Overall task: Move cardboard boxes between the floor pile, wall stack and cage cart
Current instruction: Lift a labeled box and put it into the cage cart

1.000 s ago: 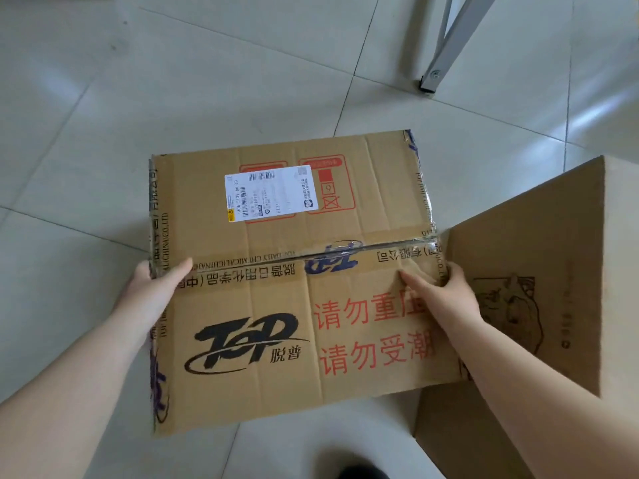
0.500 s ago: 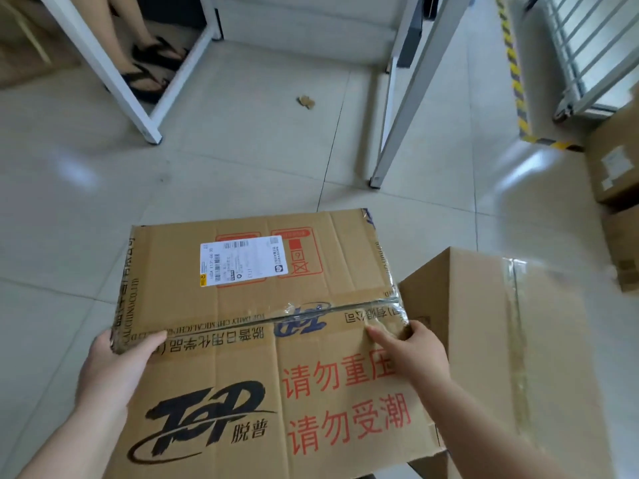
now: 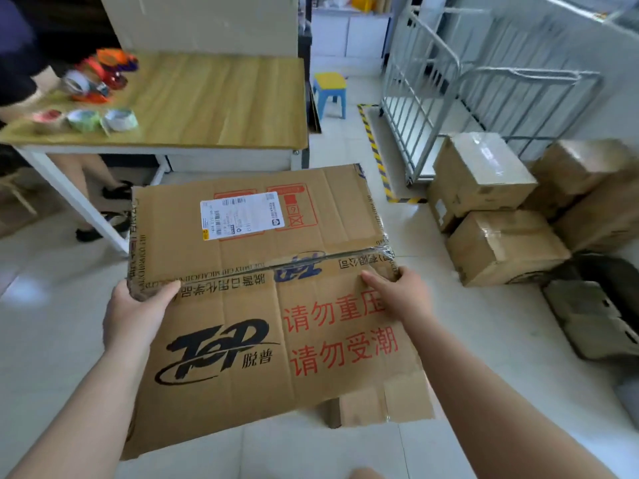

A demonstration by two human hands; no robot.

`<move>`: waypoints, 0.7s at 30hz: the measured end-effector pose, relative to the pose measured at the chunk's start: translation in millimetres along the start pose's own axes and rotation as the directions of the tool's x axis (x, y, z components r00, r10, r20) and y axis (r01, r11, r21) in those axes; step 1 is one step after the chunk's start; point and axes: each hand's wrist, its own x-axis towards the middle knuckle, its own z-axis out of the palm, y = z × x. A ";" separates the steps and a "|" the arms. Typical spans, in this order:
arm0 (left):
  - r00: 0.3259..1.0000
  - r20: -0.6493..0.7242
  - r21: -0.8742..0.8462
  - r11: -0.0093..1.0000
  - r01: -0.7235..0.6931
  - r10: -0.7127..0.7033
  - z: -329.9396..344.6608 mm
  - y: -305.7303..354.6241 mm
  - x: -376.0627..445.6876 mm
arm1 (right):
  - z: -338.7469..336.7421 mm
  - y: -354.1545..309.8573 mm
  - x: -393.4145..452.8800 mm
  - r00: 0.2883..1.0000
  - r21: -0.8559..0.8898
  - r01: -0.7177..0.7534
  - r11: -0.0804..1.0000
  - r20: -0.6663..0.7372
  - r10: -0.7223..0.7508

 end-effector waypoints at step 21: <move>0.970 0.208 0.014 0.992 -0.128 0.122 337.5 166.4 -232.4 | -368.5 210.8 111.8 0.973 0.092 -0.081 0.992 -0.209 0.099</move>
